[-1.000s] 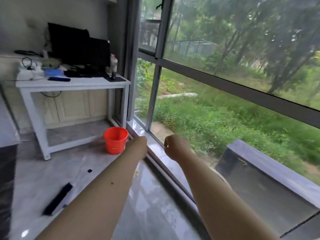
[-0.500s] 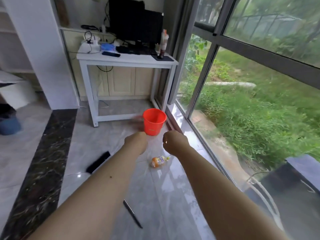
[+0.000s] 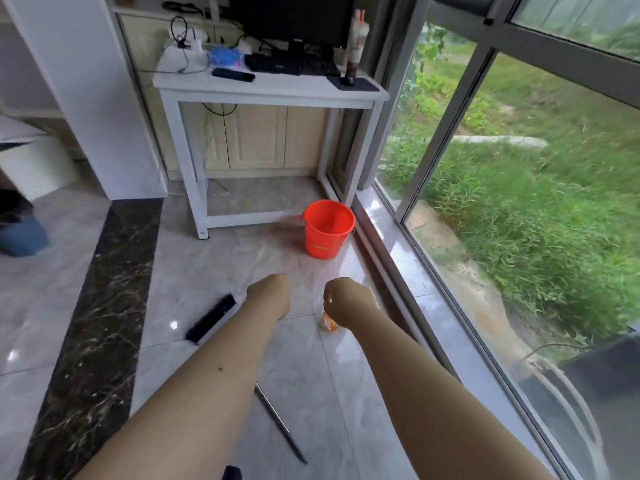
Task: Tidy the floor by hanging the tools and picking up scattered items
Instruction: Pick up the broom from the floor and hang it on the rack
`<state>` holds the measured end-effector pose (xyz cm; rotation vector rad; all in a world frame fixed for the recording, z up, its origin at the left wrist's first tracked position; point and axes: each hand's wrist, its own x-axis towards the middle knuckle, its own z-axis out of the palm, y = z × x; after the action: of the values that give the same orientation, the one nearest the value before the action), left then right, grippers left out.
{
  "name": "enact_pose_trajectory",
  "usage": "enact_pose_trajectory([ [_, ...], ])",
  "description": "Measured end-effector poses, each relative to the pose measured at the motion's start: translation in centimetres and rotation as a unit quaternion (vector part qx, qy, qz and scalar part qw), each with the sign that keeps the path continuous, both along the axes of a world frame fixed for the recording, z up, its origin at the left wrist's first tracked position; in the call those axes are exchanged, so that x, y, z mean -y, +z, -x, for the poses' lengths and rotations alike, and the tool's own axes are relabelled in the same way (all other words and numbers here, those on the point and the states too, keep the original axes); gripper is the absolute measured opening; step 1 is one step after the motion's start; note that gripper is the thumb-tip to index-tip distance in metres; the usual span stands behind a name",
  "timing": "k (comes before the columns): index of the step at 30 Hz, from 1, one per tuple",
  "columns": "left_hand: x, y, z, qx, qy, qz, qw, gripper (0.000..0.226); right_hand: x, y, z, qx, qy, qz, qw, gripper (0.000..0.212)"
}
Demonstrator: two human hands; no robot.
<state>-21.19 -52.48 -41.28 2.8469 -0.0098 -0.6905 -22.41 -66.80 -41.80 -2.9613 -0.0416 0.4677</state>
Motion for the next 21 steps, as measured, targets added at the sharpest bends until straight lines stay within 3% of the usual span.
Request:
enact_pose_trajectory([
  [5,-2.2,-2.2,-8.9,0.007,-0.045,0.011,0.999,0.035,-2.8,-2.8,-7.5,-0.024,-0.064,-0.012,0.998,0.028],
  [10,-3.2,-4.9,-15.1,-0.041,-0.079,0.017,0.996,0.034,-3.9,-4.3,-13.0,-0.050,-0.105,-0.024,0.993,0.028],
  [21,-1.7,-15.9,-19.2,-0.099,-0.151,0.015,0.983,0.022,-2.7,-13.7,-16.3,-0.135,-0.149,-0.054,0.978,0.029],
])
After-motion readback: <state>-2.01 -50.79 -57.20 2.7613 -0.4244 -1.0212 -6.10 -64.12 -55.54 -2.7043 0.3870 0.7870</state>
